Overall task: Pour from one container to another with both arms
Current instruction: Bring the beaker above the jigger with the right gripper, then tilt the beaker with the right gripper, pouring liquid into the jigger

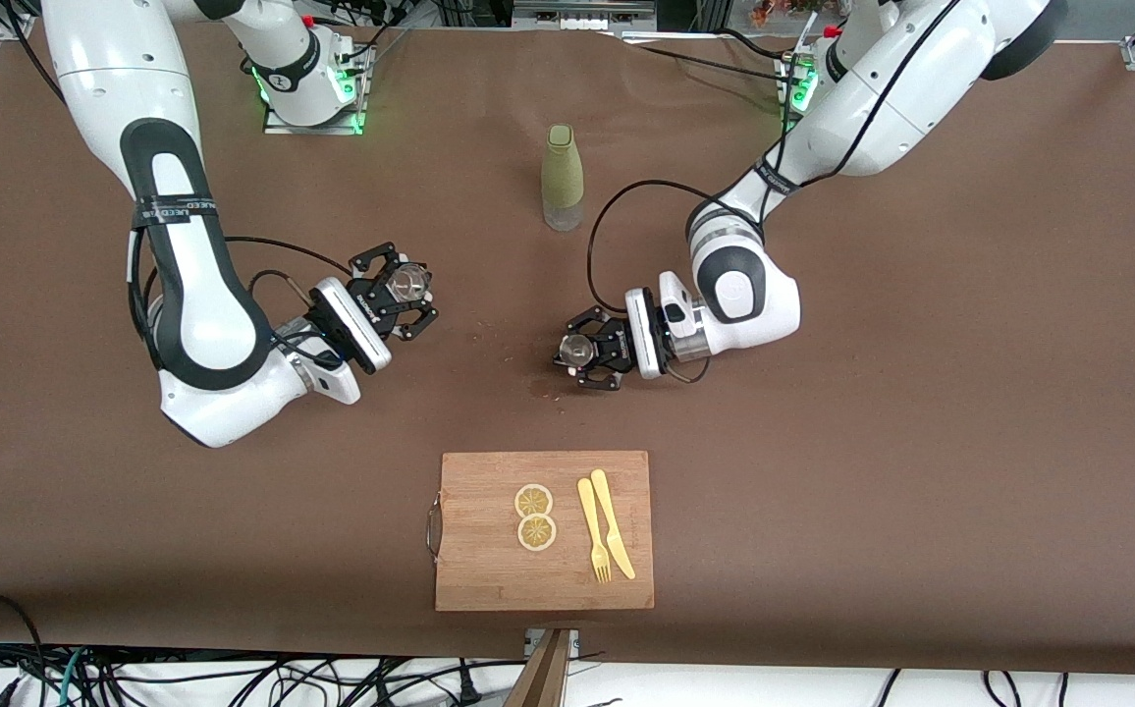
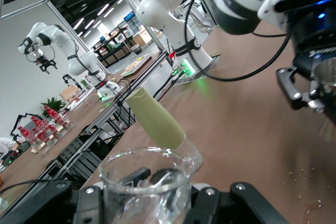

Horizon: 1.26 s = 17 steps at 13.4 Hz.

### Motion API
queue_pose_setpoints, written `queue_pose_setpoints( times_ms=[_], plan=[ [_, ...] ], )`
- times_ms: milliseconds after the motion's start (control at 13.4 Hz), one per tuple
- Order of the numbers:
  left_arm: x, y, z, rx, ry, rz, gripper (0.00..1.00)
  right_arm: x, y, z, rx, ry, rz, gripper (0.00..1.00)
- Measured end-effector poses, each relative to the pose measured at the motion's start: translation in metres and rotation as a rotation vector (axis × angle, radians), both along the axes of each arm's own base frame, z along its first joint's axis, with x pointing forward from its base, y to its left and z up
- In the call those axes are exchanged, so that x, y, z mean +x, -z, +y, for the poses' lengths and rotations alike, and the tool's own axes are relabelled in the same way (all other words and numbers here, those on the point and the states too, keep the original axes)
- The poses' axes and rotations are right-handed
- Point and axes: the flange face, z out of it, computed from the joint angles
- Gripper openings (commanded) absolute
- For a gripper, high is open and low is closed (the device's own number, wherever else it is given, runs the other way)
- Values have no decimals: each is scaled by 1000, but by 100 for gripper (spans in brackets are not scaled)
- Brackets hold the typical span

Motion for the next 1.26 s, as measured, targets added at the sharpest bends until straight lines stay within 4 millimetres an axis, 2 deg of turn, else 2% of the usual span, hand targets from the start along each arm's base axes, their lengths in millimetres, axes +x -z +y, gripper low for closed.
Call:
queue_pose_setpoints(
  times_ms=[223,521,1042,1265],
  plan=[
    [-24,18,-25,-19,-10,54,0,3,-1,21,-31,60,17,5],
    [-42,9,-50,13,-20,-6,0,7,2,37,-97,122,17,5],
    [-45,5,-53,74,-17,-101,0,12,-2,62,-181,166,36,5],
    [-41,3,-50,94,-35,-106,0,10,-2,83,-222,193,1,5]
  ],
)
